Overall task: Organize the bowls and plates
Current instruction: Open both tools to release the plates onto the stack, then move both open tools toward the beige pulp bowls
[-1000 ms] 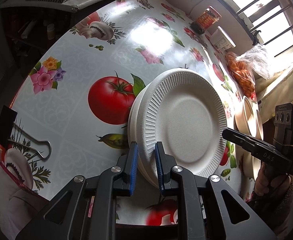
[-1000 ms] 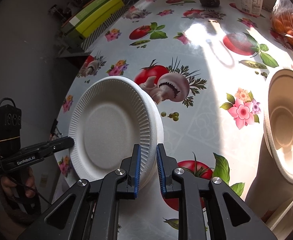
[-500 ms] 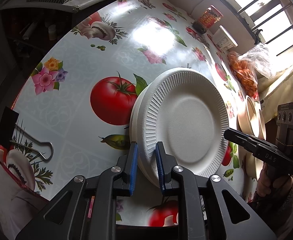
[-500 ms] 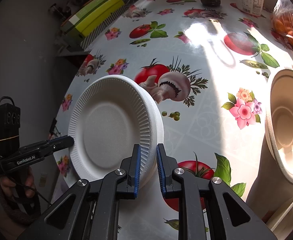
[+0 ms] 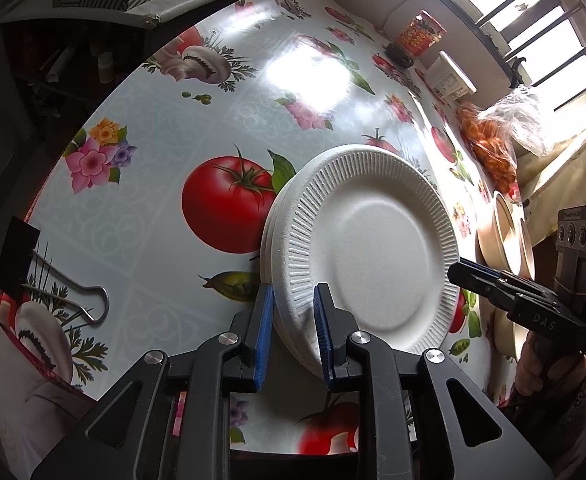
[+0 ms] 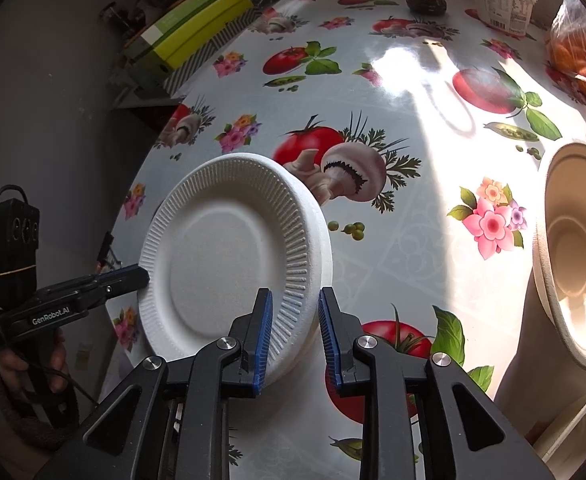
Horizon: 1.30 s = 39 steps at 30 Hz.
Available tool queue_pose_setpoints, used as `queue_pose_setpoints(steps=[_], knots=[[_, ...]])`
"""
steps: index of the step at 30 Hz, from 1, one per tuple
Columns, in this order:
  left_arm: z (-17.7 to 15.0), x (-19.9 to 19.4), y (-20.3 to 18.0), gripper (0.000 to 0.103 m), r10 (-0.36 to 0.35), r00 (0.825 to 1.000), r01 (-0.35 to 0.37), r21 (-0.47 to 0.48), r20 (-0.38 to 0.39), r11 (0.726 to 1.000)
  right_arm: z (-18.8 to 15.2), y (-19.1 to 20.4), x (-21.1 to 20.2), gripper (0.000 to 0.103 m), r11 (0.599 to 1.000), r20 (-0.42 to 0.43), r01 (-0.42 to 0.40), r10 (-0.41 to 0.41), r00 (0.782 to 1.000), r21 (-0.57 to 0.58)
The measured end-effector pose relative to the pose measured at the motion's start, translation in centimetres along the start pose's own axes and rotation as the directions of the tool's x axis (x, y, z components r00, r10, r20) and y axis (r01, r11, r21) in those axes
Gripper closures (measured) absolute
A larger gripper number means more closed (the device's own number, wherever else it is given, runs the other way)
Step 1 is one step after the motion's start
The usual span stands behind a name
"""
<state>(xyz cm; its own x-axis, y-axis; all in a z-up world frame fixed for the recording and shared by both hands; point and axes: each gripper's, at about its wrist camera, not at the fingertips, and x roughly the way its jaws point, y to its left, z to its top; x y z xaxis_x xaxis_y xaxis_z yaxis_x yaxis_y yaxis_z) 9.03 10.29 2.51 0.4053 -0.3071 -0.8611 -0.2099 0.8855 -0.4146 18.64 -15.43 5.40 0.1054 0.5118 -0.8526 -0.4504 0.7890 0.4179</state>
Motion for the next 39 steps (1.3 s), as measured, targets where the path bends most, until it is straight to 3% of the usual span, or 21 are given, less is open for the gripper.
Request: queue_pose_setpoints(steps=[13, 27, 33, 36, 39], knots=[[-0.1, -0.1, -0.1, 0.077, 0.005, 1.000, -0.005, 0.010, 0.005, 1.000, -0.1, 0.1, -0.1, 0.076, 1.000, 0.008, 0.017, -0.017, 1.000, -0.005], [-0.6, -1.0, -0.7, 0.076, 0.068, 0.996, -0.071, 0.054, 0.056, 0.996, -0.6, 0.4, -1.4, 0.054, 0.998, 0.066, 0.063, -0.062, 0.996, -0.014], [-0.8, -1.7, -1.6, 0.075, 0.119, 0.986, -0.130, 0.087, 0.117, 0.988, -1.1, 0.4, -1.8, 0.050, 0.995, 0.104, 0.096, -0.095, 0.990, -0.007], [-0.9, -2.1, -2.3, 0.075, 0.177, 0.969, -0.198, 0.119, 0.171, 0.973, -1.3, 0.3, -2.1, 0.049, 0.994, 0.125, 0.105, -0.104, 0.987, 0.002], [-0.9, -2.4, -2.7, 0.075, 0.175, 0.966, -0.201, 0.130, 0.192, 0.971, -1.6, 0.5, -2.5, 0.049, 0.991, 0.152, 0.130, -0.129, 0.980, 0.001]])
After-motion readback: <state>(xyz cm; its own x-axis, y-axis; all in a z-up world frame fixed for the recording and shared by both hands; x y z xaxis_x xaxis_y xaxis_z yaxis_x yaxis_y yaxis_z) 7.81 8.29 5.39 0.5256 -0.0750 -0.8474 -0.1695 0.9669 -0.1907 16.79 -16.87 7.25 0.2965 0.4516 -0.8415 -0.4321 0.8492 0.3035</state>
